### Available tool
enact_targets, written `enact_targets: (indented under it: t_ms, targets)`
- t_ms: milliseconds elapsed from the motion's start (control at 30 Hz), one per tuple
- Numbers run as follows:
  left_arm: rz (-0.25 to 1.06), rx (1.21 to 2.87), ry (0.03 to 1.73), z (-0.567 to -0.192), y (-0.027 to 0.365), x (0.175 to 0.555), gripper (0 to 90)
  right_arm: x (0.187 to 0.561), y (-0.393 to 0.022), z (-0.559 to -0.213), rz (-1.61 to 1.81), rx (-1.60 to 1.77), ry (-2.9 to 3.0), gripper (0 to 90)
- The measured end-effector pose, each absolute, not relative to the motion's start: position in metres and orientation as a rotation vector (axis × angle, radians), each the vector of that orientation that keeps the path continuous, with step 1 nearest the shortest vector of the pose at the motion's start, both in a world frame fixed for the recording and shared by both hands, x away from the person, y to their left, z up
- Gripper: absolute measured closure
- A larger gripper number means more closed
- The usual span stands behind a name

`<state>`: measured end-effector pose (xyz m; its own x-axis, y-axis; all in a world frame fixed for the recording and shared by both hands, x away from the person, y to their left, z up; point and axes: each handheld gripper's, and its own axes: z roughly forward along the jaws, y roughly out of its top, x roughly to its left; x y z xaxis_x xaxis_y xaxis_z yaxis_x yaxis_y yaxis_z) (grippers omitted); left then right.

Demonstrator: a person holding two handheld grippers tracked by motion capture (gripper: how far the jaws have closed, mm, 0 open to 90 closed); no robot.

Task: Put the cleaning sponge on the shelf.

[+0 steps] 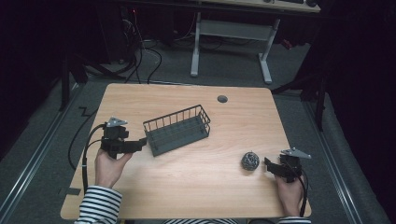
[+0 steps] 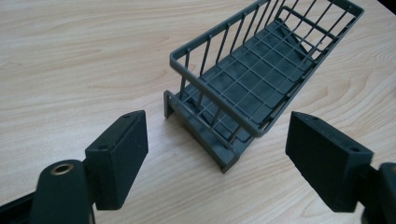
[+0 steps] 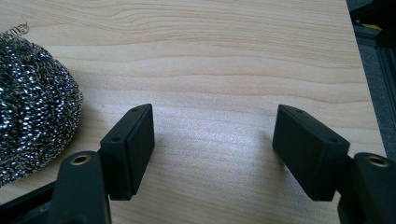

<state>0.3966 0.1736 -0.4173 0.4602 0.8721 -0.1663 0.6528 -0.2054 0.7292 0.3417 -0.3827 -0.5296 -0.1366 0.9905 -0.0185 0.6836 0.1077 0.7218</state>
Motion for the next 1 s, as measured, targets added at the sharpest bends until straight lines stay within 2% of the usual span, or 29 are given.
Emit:
enact_targets:
  t_ms: [533, 1000]
  targets:
    - [0.348, 2.008, 1.303, -0.415, 0.156, 0.428, 22.2, 0.342, -0.383, -0.53, 0.784, 1.625, 1.881, 29.9]
    - [0.363, 2.076, 1.36, -0.431, 0.147, 0.448, 26.6, 0.341, -0.383, -0.53, 0.785, 1.624, 1.882, 29.8]
